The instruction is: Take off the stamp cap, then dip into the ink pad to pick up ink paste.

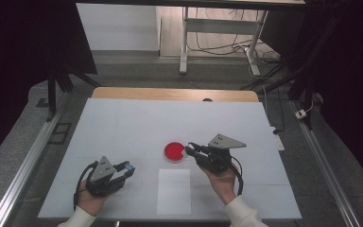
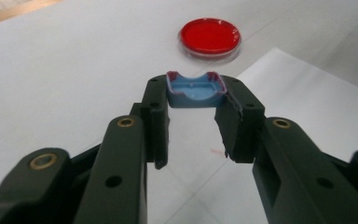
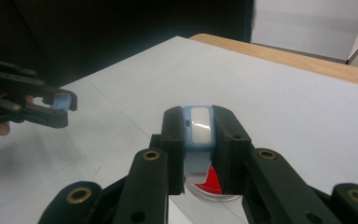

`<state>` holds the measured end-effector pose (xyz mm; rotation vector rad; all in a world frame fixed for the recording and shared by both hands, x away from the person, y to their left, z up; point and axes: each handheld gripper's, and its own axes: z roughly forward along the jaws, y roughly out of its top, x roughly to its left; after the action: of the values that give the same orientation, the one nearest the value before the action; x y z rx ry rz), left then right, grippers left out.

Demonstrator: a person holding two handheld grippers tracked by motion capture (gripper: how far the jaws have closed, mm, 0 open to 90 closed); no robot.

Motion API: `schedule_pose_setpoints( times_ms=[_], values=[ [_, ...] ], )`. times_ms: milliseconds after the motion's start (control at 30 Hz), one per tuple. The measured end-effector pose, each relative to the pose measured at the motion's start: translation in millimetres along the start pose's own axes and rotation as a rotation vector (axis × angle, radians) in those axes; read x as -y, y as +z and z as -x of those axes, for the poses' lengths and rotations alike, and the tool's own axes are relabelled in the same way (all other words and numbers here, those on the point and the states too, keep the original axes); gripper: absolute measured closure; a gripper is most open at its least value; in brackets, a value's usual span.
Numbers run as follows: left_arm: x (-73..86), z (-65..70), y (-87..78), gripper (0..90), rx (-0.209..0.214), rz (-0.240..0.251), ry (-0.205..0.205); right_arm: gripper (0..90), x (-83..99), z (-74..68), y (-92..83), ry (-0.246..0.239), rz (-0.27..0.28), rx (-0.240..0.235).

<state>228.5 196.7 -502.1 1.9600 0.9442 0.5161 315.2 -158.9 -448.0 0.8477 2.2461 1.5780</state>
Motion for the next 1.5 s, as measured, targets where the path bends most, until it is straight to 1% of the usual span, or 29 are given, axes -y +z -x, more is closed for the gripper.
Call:
schedule_pose_setpoints(
  times_ms=[367,533,733,1167,1333,1500],
  values=[
    [15.5,-13.4,-16.8,64.6,-0.026,-0.002,-0.048,74.8,0.8,1.9,0.0,0.002,-0.002,0.007],
    [17.2,-17.2,-17.4,64.6,-0.025,-0.003,-0.060,74.8,0.2,2.3,-0.9,0.002,0.008,0.009],
    [17.5,-17.5,-14.4,64.7,-0.015,-0.012,-0.054,74.8,-0.3,2.5,1.9,0.000,0.002,0.006],
    [17.8,-19.1,-13.6,64.6,-0.020,-0.011,-0.061,74.8,-2.6,2.9,6.2,-0.016,-0.004,0.004],
    [18.2,-19.5,-13.2,64.6,-0.019,-0.014,-0.060,74.8,-5.7,5.9,12.9,-0.017,-0.017,0.004],
    [18.3,-19.4,-13.9,64.6,-0.020,-0.010,-0.062,74.8,-7.0,9.9,24.3,-0.012,-0.034,-0.004]
  ],
)
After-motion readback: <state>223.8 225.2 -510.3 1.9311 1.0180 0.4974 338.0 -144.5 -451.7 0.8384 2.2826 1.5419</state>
